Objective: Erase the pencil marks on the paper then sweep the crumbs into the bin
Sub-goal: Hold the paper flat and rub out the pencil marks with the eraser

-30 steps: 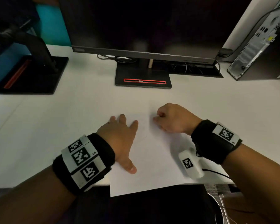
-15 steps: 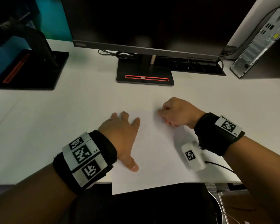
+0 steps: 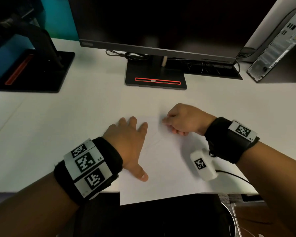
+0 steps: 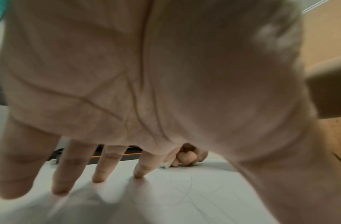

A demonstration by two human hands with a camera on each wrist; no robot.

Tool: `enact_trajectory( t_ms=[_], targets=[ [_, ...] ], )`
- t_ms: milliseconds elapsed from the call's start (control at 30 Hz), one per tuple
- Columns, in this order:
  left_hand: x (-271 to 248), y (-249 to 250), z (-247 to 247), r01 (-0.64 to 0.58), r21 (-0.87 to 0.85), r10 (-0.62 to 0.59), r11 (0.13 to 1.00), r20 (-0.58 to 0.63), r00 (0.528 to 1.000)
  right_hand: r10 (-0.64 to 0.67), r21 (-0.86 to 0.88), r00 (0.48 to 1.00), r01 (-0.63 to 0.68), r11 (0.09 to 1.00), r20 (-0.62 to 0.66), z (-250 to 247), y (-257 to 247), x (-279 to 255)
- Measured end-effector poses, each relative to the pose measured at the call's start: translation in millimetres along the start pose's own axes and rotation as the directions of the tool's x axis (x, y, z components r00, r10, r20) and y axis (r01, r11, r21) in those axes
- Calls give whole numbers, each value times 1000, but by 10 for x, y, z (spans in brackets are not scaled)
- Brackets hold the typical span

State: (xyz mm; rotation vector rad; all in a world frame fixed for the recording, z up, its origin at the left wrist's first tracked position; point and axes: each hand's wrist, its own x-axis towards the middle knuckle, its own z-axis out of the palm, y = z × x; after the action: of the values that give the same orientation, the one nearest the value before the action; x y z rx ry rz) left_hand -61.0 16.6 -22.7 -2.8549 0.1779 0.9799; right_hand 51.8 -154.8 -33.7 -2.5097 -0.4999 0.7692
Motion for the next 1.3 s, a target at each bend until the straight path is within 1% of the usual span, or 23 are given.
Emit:
enact_trajectory(
  t_ms=[33, 67, 167, 200, 267, 300, 333, 433, 467, 533, 600, 700, 733, 800, 833, 867, 967, 1000, 1100, 1133, 1233, 1267, 1300],
  targets=[
    [-3, -1, 4, 1, 3, -1, 1000, -2, 1000, 9, 3, 999, -9, 1000, -35, -15, 1, 4],
    [-4, -4, 6, 1, 3, -1, 1000, -3, 1000, -1, -5, 999, 0, 1000, -34, -6, -4, -5],
    [-6, -18, 13, -5, -8, 5, 1000, -5, 1000, -44, -41, 995, 48, 998, 90, 76, -45, -57],
    [-3, -21, 13, -7, -5, 7, 1000, -9, 1000, -37, -38, 995, 41, 998, 88, 65, -39, -47],
    [-3, -18, 19, -8, -1, 8, 1000, -10, 1000, 3, -8, 1000, -3, 1000, 16, 4, -4, -11],
    [-3, -19, 21, -8, 0, 8, 1000, -10, 1000, 7, -9, 1000, -7, 1000, -16, -9, -2, -10],
    [-5, -20, 22, -7, 0, 7, 1000, -8, 1000, -6, -22, 1000, 6, 1000, -18, 4, -10, -16],
    [-1, -24, 18, -9, -4, 9, 1000, -7, 1000, -55, -53, 995, 60, 997, 83, 97, -62, -47],
    [4, -22, 14, -9, -6, 9, 1000, -8, 1000, -47, -42, 995, 51, 998, 82, 88, -62, -31],
    [8, -16, 9, -9, -10, 9, 1000, -8, 1000, -5, -12, 1000, 6, 1000, 18, 25, -40, 22],
    [3, -21, 16, -8, -12, 8, 1000, -5, 1000, -2, -14, 1000, 2, 1000, -10, 20, -51, 28],
    [-3, -30, 27, -9, -13, 9, 1000, -5, 1000, -44, -31, 995, 47, 998, 91, 101, -94, -14],
    [-3, -31, 26, -9, -11, 9, 1000, -5, 1000, -38, -22, 995, 40, 999, 93, 95, -89, -6],
    [-5, -24, 25, -9, -8, 9, 1000, -4, 1000, 0, 9, 1000, 0, 1000, 30, 36, -60, 28],
    [-5, -24, 25, -9, -6, 9, 1000, -6, 1000, 4, 9, 1000, -4, 1000, 1, 21, -61, 32],
    [-7, -27, 28, -10, -6, 10, 1000, -7, 1000, -7, -4, 1000, 7, 1000, 0, 31, -71, 23],
    [0, -35, 37, -16, -8, 16, 1000, -15, 1000, -55, -41, 993, 60, 997, 107, 107, -116, -16],
    [3, -36, 36, -17, -5, 17, 1000, -19, 1000, -48, -36, 993, 53, 998, 107, 94, -112, -4],
    [-4, -34, 47, -16, -2, 16, 1000, -23, 1000, -9, -14, 1000, 9, 1000, 6, 9, -82, 60],
    [-9, -35, 51, -15, -2, 15, 1000, -21, 1000, -19, -25, 1000, 19, 1000, 10, 14, -90, 57],
    [-6, -41, 48, -16, -3, 15, 1000, -22, 1000, -58, -40, 990, 63, 997, 126, 80, -135, 28],
    [-3, -40, 43, -16, -2, 16, 1000, -21, 1000, -48, -35, 992, 53, 998, 120, 69, -131, 41],
    [0, -34, 42, -15, -2, 15, 1000, -20, 1000, -30, -26, 996, 32, 999, 82, 40, -114, 67]
  ],
)
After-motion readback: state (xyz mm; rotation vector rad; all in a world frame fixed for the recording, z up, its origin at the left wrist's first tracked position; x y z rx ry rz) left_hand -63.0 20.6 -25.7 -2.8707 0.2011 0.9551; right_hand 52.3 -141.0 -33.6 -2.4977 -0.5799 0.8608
